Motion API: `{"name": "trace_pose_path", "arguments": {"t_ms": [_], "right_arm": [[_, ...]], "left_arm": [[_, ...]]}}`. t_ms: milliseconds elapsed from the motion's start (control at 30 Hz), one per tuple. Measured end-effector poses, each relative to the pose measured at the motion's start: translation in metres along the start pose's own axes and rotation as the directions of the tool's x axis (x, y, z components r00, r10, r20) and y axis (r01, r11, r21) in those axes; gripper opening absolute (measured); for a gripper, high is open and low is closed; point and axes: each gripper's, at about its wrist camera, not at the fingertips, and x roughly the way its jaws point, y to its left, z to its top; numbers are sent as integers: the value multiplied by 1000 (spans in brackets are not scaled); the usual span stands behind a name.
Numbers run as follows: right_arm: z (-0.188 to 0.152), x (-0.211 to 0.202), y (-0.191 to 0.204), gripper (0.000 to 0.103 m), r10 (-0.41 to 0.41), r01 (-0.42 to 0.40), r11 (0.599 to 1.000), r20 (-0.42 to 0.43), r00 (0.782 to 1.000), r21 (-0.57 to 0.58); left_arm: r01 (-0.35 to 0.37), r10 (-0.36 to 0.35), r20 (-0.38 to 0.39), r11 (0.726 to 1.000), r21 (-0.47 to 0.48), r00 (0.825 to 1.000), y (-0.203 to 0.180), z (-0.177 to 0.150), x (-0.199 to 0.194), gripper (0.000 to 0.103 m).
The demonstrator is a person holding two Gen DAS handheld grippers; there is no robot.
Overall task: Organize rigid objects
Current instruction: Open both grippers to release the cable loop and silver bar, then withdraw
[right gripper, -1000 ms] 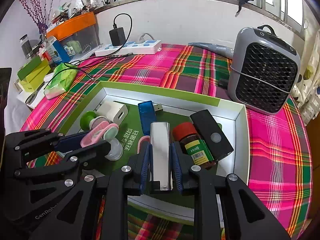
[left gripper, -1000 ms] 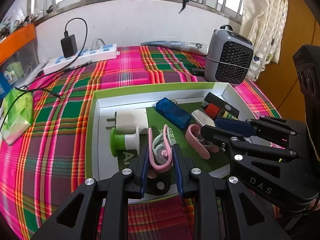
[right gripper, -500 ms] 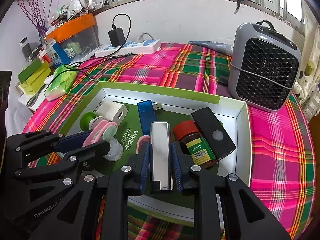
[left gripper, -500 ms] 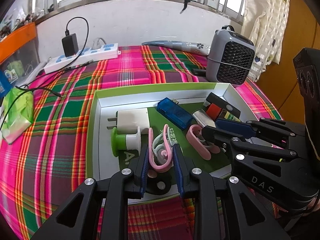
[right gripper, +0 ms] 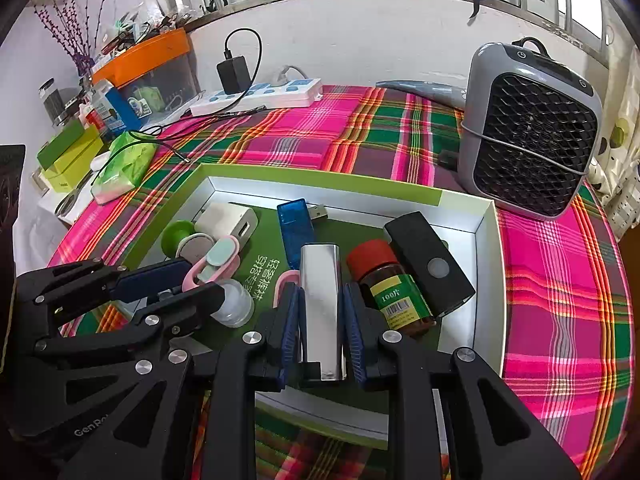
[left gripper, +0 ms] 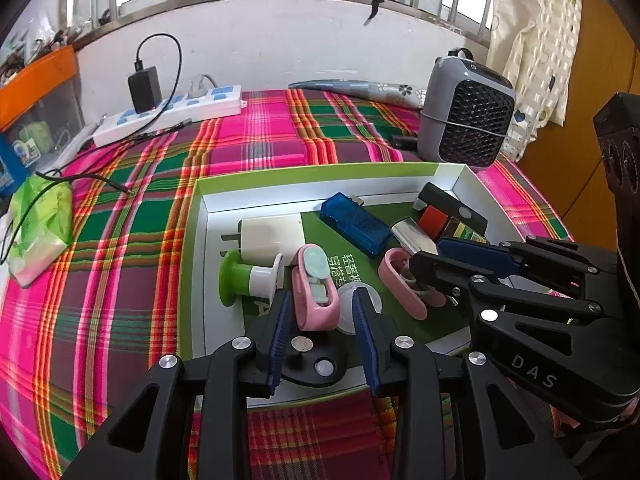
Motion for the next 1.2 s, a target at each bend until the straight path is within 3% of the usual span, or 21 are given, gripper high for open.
{"name": "trace_pose_path", "arguments": {"t_ms": [833, 1200], "right_arm": [[-14, -29, 14, 31, -9, 8, 1000, 42, 999, 21], [-45, -57, 24, 31, -93, 89, 994, 67, 993, 56]], "left_arm": [[-31, 32, 37, 999, -20, 999, -5, -17, -39, 34], [-78, 79, 17, 995, -65, 997, -10, -53, -60, 34]]}}
